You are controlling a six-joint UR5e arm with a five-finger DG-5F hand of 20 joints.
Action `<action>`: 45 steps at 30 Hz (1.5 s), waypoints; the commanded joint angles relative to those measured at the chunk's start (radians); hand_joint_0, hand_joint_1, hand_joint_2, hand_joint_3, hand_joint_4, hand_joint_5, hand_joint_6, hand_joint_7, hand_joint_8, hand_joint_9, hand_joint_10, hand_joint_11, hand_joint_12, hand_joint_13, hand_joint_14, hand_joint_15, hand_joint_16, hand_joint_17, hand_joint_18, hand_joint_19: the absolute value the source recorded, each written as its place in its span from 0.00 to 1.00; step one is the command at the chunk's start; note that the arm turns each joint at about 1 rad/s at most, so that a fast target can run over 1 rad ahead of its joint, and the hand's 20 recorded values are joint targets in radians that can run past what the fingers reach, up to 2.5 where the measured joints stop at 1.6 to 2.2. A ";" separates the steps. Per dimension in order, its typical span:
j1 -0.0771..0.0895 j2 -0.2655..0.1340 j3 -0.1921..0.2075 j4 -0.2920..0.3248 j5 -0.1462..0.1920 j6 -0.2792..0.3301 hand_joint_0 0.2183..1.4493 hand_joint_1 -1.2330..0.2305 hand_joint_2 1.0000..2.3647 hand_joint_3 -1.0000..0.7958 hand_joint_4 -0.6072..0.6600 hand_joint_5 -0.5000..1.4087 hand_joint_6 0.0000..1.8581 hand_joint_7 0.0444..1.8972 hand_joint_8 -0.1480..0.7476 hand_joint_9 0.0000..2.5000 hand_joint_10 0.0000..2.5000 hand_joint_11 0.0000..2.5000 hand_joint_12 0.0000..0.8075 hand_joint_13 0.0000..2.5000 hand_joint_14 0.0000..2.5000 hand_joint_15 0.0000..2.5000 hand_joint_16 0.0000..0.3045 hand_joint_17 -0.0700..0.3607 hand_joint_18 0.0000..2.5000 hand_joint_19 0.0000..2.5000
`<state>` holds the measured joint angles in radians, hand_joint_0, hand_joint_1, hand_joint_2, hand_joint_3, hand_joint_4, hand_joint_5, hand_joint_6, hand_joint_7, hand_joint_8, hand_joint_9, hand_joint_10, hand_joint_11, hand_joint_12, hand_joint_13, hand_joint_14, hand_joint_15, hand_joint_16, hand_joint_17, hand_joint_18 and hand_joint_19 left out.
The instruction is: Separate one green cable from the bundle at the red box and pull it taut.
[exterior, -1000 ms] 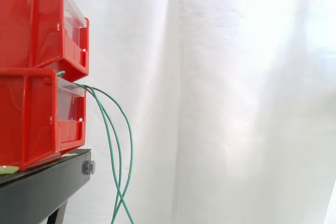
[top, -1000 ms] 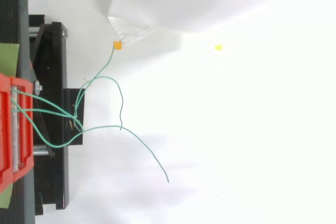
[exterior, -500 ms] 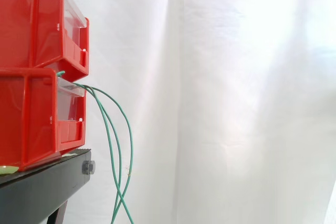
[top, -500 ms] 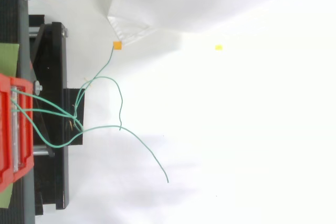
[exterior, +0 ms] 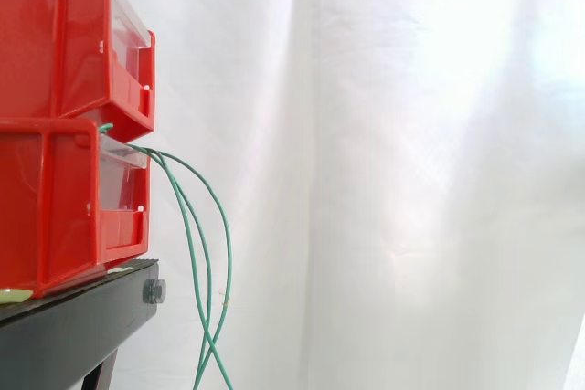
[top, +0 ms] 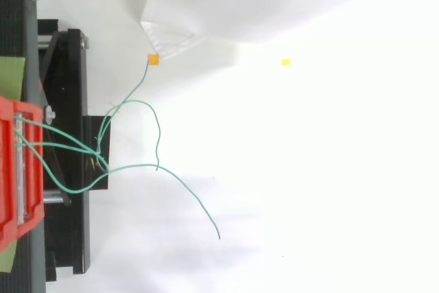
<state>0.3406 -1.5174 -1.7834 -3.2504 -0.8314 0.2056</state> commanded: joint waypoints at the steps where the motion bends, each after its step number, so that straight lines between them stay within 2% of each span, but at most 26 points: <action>1: 0.000 0.000 -0.001 0.001 0.000 0.000 0.25 0.35 0.00 0.28 0.64 0.18 0.27 0.40 0.39 0.53 0.01 0.32 0.45 0.51 0.01 0.32 0.15 0.40 0.33 0.34; 14: 0.000 0.000 0.001 0.000 0.000 0.000 0.25 0.36 0.00 0.28 0.64 0.18 0.27 0.39 0.38 0.52 0.01 0.31 0.46 0.53 0.01 0.32 0.15 0.40 0.33 0.34; 21: 0.000 -0.001 -0.001 0.001 0.000 0.000 0.25 0.36 0.00 0.28 0.63 0.18 0.27 0.37 0.36 0.50 0.01 0.20 0.46 0.53 0.01 0.30 0.15 0.40 0.33 0.33; 24: 0.000 0.000 0.001 0.001 0.000 0.000 0.25 0.35 0.00 0.28 0.63 0.18 0.27 0.37 0.37 0.49 0.01 0.18 0.46 0.53 0.01 0.30 0.15 0.40 0.33 0.33; 45: 0.000 0.000 -0.001 0.000 0.000 0.000 0.25 0.36 0.00 0.28 0.64 0.18 0.27 0.37 0.35 0.49 0.01 0.19 0.47 0.53 0.01 0.30 0.15 0.40 0.33 0.33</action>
<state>0.3406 -1.5176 -1.7834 -3.2498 -0.8314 0.2056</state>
